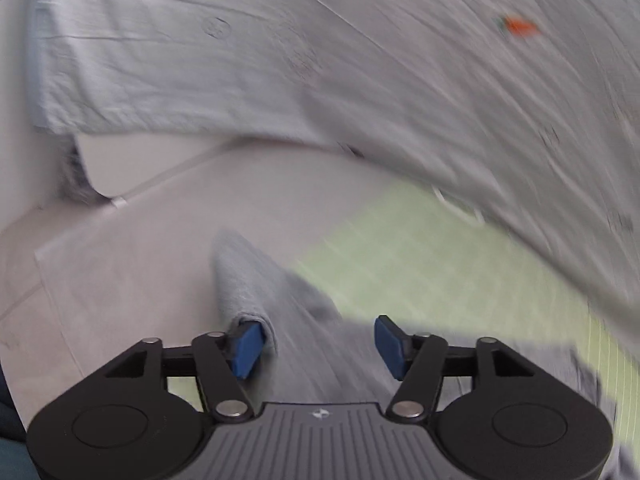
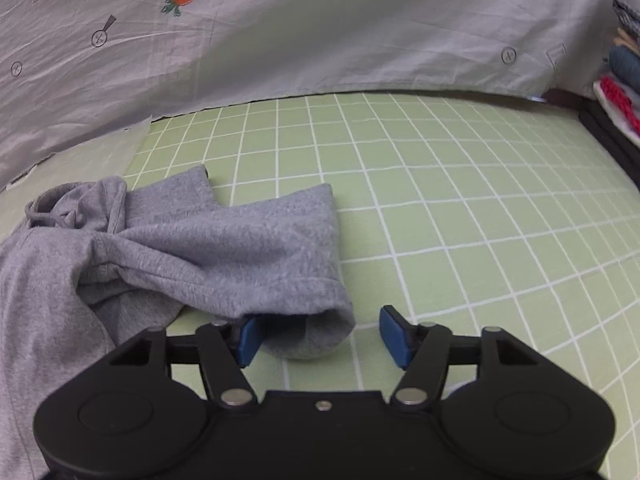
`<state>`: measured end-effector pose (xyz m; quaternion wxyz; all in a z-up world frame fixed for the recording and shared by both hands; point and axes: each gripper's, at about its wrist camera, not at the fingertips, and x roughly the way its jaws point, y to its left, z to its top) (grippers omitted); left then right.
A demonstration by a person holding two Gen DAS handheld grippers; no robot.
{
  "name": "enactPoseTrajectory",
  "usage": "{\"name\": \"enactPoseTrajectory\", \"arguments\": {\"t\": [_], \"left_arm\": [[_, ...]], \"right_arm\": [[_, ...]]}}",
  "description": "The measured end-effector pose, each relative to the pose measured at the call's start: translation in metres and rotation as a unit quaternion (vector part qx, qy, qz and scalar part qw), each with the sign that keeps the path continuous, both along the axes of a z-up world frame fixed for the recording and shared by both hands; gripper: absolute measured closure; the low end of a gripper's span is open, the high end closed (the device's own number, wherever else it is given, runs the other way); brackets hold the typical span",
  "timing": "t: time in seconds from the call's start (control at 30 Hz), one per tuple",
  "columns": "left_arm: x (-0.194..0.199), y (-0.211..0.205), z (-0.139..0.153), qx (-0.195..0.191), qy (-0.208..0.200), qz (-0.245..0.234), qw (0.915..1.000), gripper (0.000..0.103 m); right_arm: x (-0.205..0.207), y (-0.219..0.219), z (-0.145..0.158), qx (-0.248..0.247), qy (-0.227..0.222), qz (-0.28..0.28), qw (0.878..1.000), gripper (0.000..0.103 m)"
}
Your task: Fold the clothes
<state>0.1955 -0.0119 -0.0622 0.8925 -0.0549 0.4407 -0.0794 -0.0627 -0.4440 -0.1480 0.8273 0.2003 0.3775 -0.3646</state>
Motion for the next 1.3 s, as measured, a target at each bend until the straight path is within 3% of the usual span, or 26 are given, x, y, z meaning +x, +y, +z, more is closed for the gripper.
{"name": "enactPoseTrajectory", "arguments": {"t": [0.07, 0.1, 0.13, 0.23, 0.33, 0.4, 0.47, 0.53, 0.57, 0.6, 0.63, 0.7, 0.8, 0.97, 1.13, 1.3], "left_arm": [[-0.018, -0.021, -0.011, -0.002, 0.017, -0.034, 0.9993, 0.036], [-0.028, -0.031, -0.015, -0.004, 0.023, -0.051, 0.9984, 0.036], [-0.037, -0.041, -0.019, -0.005, 0.029, -0.067, 0.9973, 0.036], [-0.060, -0.068, -0.023, 0.007, 0.032, -0.114, 0.9929, 0.032], [-0.087, -0.092, -0.026, 0.024, 0.026, -0.157, 0.9870, 0.031], [-0.100, -0.102, -0.027, 0.034, 0.024, -0.172, 0.9842, 0.028], [-0.107, -0.108, -0.031, 0.038, 0.034, -0.171, 0.9839, 0.026], [-0.114, -0.113, -0.035, 0.042, 0.044, -0.170, 0.9836, 0.023], [-0.118, -0.115, -0.037, 0.042, 0.051, -0.169, 0.9835, 0.022], [-0.121, -0.118, -0.039, 0.042, 0.055, -0.167, 0.9835, 0.022], [-0.125, -0.120, -0.040, 0.043, 0.060, -0.165, 0.9836, 0.022], [-0.132, -0.125, -0.042, 0.044, 0.064, -0.161, 0.9839, 0.021], [-0.140, -0.128, -0.046, 0.044, 0.069, -0.150, 0.9853, 0.018], [-0.139, -0.137, -0.059, 0.061, 0.095, -0.136, 0.9843, 0.018], [-0.130, -0.145, -0.068, 0.076, 0.118, -0.139, 0.9803, 0.016], [-0.127, -0.157, -0.078, 0.106, 0.130, -0.166, 0.9717, 0.010]], "right_arm": [[-0.006, -0.006, 0.000, 0.014, -0.024, -0.013, 1.000, 0.049], [-0.009, -0.009, 0.002, 0.018, -0.033, -0.016, 0.999, 0.079], [-0.012, -0.011, 0.005, 0.017, -0.039, -0.014, 0.999, 0.096], [-0.024, -0.013, 0.022, -0.005, -0.061, -0.015, 0.998, 0.097], [-0.043, 0.002, 0.069, -0.116, -0.062, -0.007, 0.991, 0.098], [-0.058, 0.014, 0.104, -0.201, -0.063, 0.014, 0.977, 0.097], [-0.072, 0.028, 0.137, -0.284, -0.066, 0.034, 0.956, 0.097], [-0.082, 0.036, 0.155, -0.329, -0.065, 0.046, 0.941, 0.088], [-0.084, 0.034, 0.157, -0.328, -0.060, 0.050, 0.942, 0.079], [-0.086, 0.027, 0.153, -0.303, -0.051, 0.053, 0.950, 0.058], [-0.088, 0.018, 0.146, -0.271, -0.041, 0.054, 0.960, 0.049], [-0.096, -0.001, 0.124, -0.190, -0.020, 0.042, 0.981, 0.050], [-0.117, -0.014, 0.091, -0.105, 0.000, 0.020, 0.994, 0.046], [-0.139, -0.018, 0.049, -0.046, 0.034, 0.021, 0.998, 0.031], [-0.132, -0.033, 0.020, 0.028, 0.009, 0.021, 0.999, 0.027], [-0.114, -0.031, 0.009, 0.027, 0.013, 0.027, 0.999, 0.021]]}}
